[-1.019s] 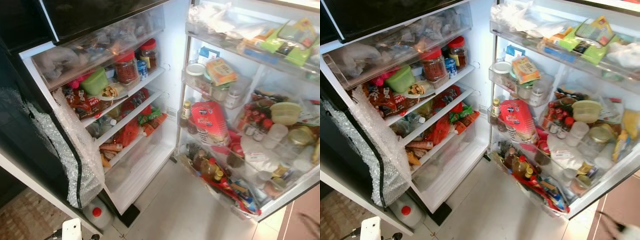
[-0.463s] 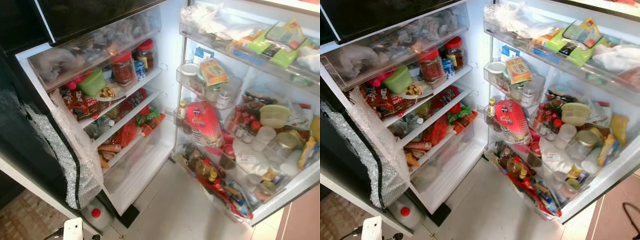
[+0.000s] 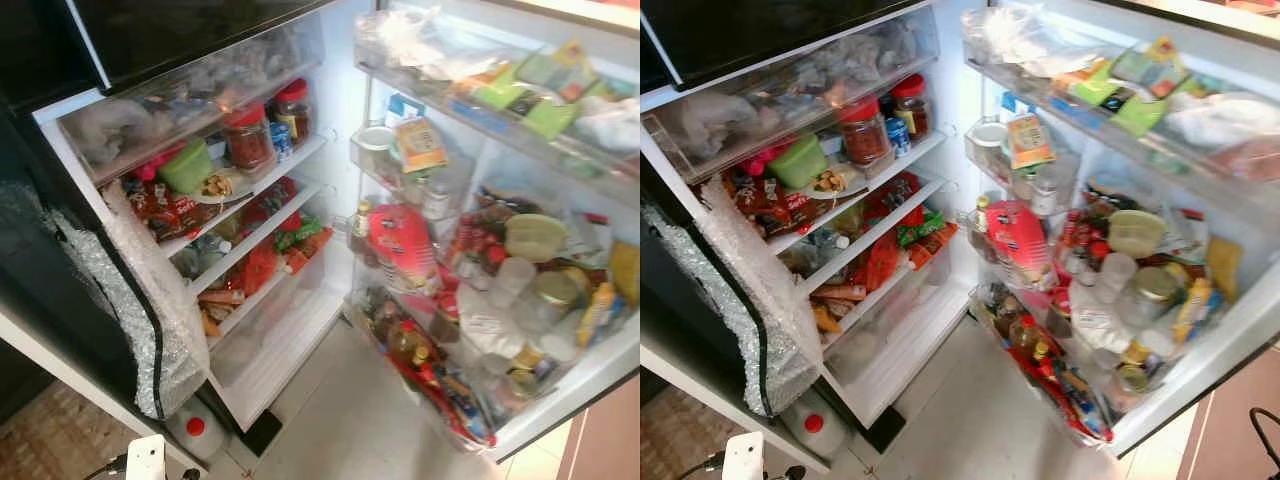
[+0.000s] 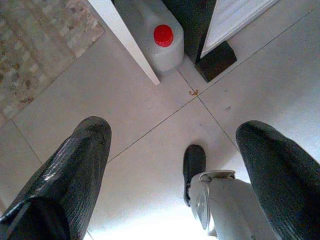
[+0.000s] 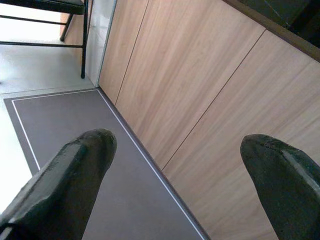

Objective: Restocking fridge

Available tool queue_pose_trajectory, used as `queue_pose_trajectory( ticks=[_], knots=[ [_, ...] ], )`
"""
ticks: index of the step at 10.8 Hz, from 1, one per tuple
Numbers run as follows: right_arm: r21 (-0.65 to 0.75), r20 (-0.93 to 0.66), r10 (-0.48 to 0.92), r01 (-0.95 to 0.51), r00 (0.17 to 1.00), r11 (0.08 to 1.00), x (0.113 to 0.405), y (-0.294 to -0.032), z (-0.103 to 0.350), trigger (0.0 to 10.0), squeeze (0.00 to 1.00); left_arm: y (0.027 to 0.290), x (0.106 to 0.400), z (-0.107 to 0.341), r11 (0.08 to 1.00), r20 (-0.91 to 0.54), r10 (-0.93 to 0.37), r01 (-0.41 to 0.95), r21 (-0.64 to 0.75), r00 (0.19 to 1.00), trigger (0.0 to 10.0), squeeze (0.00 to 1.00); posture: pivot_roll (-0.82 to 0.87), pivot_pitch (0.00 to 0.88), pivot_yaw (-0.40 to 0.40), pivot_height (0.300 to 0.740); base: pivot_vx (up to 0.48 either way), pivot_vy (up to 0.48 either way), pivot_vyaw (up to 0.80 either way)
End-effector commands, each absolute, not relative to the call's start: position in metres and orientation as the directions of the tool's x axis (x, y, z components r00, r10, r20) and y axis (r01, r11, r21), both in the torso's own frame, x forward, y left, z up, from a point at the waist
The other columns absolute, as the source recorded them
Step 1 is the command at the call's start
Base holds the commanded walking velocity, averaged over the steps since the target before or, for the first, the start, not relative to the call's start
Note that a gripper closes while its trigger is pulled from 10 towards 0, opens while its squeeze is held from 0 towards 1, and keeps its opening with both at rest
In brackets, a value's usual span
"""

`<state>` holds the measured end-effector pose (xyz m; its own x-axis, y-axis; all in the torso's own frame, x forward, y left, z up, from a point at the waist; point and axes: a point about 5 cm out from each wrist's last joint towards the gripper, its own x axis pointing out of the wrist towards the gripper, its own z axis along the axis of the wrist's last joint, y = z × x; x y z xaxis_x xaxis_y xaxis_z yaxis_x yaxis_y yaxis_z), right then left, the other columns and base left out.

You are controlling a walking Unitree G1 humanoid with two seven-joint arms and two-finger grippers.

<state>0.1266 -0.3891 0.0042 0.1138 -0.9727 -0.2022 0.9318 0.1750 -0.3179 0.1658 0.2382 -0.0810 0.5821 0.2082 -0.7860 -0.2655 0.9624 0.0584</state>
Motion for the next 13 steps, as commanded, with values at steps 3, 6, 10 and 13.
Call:
queue_pose_trajectory(
  ticks=[3, 6, 10, 13],
  knots=[
    [-0.309, -0.259, -0.963, 0.939, 0.071, 0.153, 0.112, -0.397, 0.000, 10.0, 0.00, 0.242, 0.163, -0.082, 0.964, -0.792, 0.214, -0.253, 0.077, 0.572, 10.0, 0.00, -0.17, 0.000, 0.062, 0.740, 0.000, 0.000, 0.00],
    [-0.328, -0.308, -0.951, 0.935, 0.028, 0.133, 0.099, -0.402, -0.004, 10.0, 0.00, 0.242, 0.162, -0.082, 0.965, -0.795, 0.211, -0.250, 0.077, 0.569, 10.0, 0.00, -0.17, 0.000, 0.061, 0.740, 0.000, 0.000, 0.00],
    [-0.278, -0.451, -0.892, 0.948, 0.012, 0.153, 0.089, -0.395, -0.020, 10.0, 0.00, 0.243, 0.162, -0.081, 0.970, -0.797, 0.200, -0.232, 0.077, 0.571, 10.0, 0.00, -0.16, 0.000, 0.069, 0.740, 0.000, 0.000, 0.00],
    [-0.228, -0.522, -0.851, 0.952, 0.058, 0.204, 0.094, -0.391, -0.025, 10.0, 0.00, 0.243, 0.164, -0.081, 0.973, -0.797, 0.188, -0.221, 0.071, 0.573, 10.0, 0.00, -0.16, 0.000, 0.070, 0.740, 0.000, 0.000, 0.00]
  ],
)
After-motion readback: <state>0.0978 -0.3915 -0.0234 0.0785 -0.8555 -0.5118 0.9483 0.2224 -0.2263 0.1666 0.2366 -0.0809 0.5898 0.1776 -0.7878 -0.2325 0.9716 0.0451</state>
